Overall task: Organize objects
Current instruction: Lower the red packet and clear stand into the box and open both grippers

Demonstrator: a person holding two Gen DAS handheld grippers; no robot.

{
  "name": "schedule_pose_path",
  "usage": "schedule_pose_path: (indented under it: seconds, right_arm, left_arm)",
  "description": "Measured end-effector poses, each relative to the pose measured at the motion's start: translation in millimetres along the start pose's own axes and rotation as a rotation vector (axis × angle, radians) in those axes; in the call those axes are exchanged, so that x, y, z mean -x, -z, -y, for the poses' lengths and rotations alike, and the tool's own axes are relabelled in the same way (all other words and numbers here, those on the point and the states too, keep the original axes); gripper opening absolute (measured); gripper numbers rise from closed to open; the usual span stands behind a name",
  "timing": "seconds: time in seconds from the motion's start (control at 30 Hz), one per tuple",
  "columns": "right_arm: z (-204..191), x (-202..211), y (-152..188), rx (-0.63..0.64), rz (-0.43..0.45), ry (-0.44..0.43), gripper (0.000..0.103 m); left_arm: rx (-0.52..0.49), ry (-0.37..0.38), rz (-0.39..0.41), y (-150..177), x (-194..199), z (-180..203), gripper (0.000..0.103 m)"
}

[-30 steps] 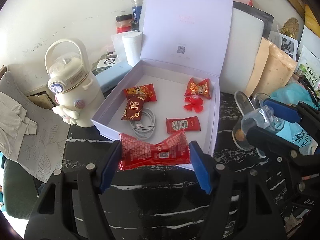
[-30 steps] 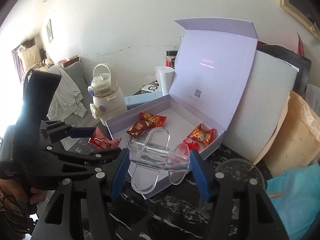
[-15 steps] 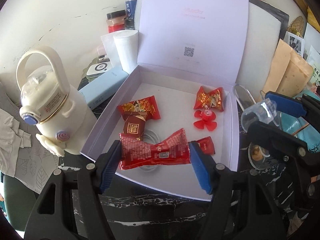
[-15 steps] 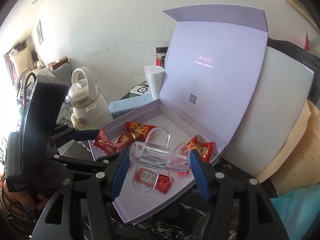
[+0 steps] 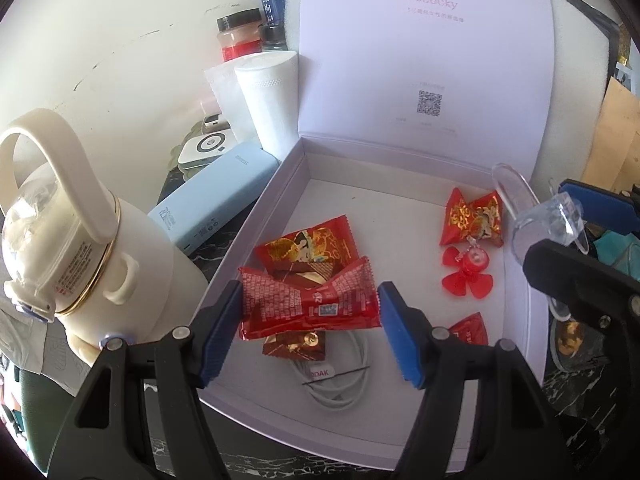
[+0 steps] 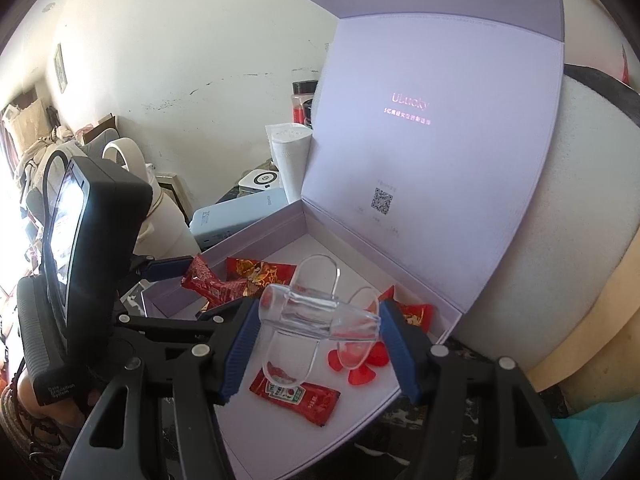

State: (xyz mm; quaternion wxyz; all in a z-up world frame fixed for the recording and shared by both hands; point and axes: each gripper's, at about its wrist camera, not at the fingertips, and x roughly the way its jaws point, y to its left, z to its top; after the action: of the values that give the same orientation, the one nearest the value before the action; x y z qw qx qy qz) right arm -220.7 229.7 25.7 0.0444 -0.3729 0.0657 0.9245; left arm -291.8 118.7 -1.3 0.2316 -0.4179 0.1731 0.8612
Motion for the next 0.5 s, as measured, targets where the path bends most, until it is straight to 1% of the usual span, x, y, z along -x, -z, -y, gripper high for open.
schedule_pose_path:
  seconds: [0.2,0.33,0.43,0.5]
  right_arm:
    - [-1.7,-15.6,-3.7,0.008,-0.021,0.037,0.061]
    - [1.5,-26.5,-5.8,-0.010,-0.040,0.051,0.061]
    - [1.5,-31.0,-8.1,-0.016,-0.043,0.071,0.062]
    - [1.8,-37.2,-10.8,-0.022,-0.063,0.078,0.062]
  left_arm:
    - [-0.001,-0.002,-0.015,-7.1,-14.3,-4.8,0.067]
    - [0.001,-0.010,-0.020,-10.0,-22.5,-7.2,0.067]
    - [-0.007,0.001,-0.029,-10.2,-27.9,-5.4,0.067]
    - [-0.007,-0.003,-0.032,-10.2,-30.2,-4.3,0.067]
